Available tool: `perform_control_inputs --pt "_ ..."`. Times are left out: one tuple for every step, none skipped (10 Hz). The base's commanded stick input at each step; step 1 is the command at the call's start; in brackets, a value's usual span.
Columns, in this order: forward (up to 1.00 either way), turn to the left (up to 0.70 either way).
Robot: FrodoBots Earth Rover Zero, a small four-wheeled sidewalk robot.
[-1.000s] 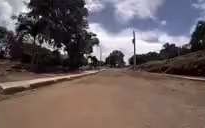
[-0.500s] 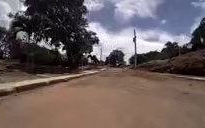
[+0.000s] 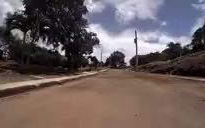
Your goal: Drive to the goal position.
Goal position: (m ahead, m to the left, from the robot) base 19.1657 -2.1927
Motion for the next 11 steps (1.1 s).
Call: perform_control_inputs --pt "1.00 0.00" --pt "1.00 0.00" --pt "1.00 0.00" --pt "1.00 0.00" --pt "1.00 0.00" --pt "1.00 0.00" --pt "1.00 0.00" --pt "1.00 0.00" --pt "1.00 0.00" --pt "1.00 0.00" --pt "1.00 0.00"
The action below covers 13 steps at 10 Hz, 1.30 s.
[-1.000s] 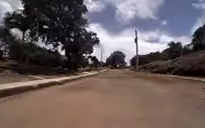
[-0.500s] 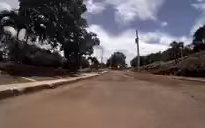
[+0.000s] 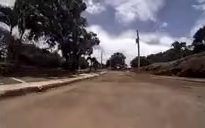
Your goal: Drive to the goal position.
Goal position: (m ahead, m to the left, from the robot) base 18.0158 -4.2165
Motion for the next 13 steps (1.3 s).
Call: perform_control_inputs --pt "1.00 0.00" --pt "1.00 0.00" --pt "1.00 0.00" --pt "1.00 0.00" --pt "1.00 0.00" --pt "1.00 0.00" --pt "1.00 0.00" --pt "1.00 0.00" --pt "1.00 0.00" --pt "1.00 0.00" --pt "1.00 0.00" --pt "1.00 0.00" --pt "1.00 0.00"
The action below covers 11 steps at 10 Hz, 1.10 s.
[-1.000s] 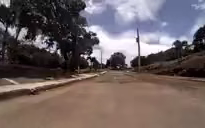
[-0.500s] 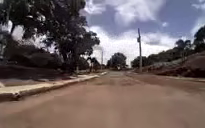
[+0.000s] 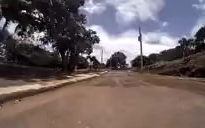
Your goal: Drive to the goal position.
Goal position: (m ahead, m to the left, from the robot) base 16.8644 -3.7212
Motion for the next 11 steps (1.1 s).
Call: perform_control_inputs --pt "1.00 0.00" --pt "1.00 0.00" --pt "1.00 0.00" --pt "1.00 0.00" --pt "1.00 0.00" --pt "1.00 0.00" --pt "1.00 0.00" --pt "1.00 0.00" --pt "1.00 0.00" --pt "1.00 0.00" --pt "1.00 0.00"
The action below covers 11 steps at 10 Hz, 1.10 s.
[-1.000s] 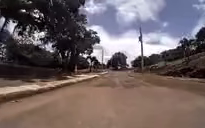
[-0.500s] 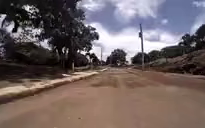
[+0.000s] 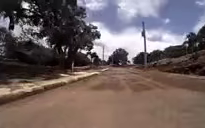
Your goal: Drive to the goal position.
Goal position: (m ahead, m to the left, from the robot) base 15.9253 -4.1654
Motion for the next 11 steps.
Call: perform_control_inputs --pt "1.00 0.00" --pt "1.00 0.00" --pt "1.00 0.00" --pt "1.00 0.00" --pt "1.00 0.00" --pt "1.00 0.00" --pt "1.00 0.00" --pt "1.00 0.00" --pt "1.00 0.00" --pt "1.00 0.00" --pt "1.00 0.00"
